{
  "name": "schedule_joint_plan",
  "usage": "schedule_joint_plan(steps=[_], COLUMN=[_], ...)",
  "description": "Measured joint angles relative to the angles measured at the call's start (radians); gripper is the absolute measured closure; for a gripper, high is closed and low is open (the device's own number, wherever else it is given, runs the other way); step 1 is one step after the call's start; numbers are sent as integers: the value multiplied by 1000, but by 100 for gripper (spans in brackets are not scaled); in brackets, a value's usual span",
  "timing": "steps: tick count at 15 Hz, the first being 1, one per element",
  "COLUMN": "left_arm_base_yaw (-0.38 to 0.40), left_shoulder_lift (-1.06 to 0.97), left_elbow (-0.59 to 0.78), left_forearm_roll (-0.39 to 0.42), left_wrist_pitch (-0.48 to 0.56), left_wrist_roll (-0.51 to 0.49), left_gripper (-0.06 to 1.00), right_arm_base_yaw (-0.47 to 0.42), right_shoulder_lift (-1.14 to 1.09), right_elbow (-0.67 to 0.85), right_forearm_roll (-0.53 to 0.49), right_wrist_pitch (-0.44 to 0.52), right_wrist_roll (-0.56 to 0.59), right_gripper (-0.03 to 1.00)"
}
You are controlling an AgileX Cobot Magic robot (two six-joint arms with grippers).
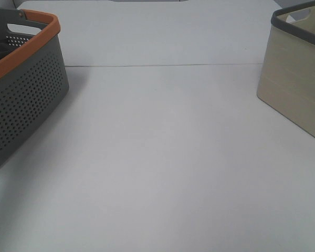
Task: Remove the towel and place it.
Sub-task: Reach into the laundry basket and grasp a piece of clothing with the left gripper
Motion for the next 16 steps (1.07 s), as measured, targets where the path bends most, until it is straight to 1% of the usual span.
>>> schedule_joint_plan(steps=[1,2,4,5,6,8,10,11,13,14,16], left_arm_base_yaw=[0,0,0,14,35,74,93,102,120,150,169], left_shoulder_lift=[44,68,153,191,231,299,357,384,446,509,552], left_elbow=[-3,-3,-3,-3,-3,-3,-3,-3,-3,-3,-3], left_forearm_roll=[65,105,258,302,329,345,345,347,343,340,342], left_wrist_pitch=[0,0,-1,-13,-48,-133,-185,-210,-298,-376,-413], left_wrist_roll=[46,69,135,153,158,162,200,235,315,395,456], left_gripper=[-4,-4,-4,-4,-4,-4,-4,-4,-4,-4,-4], right_arm_base_yaw=[0,0,0,0,0,0,0,0,0,0,0], right_shoulder_lift=[0,0,0,0,0,0,0,0,0,0,0], right_elbow=[0,0,0,0,0,0,0,0,0,0,0], right_forearm_roll=[0,0,0,0,0,0,0,0,0,0,0], right_wrist_pitch=[0,0,0,0,0,0,0,0,0,0,0], right_wrist_roll=[0,0,0,0,0,0,0,0,0,0,0], right_gripper=[23,23,23,23,23,23,23,23,23,23,23])
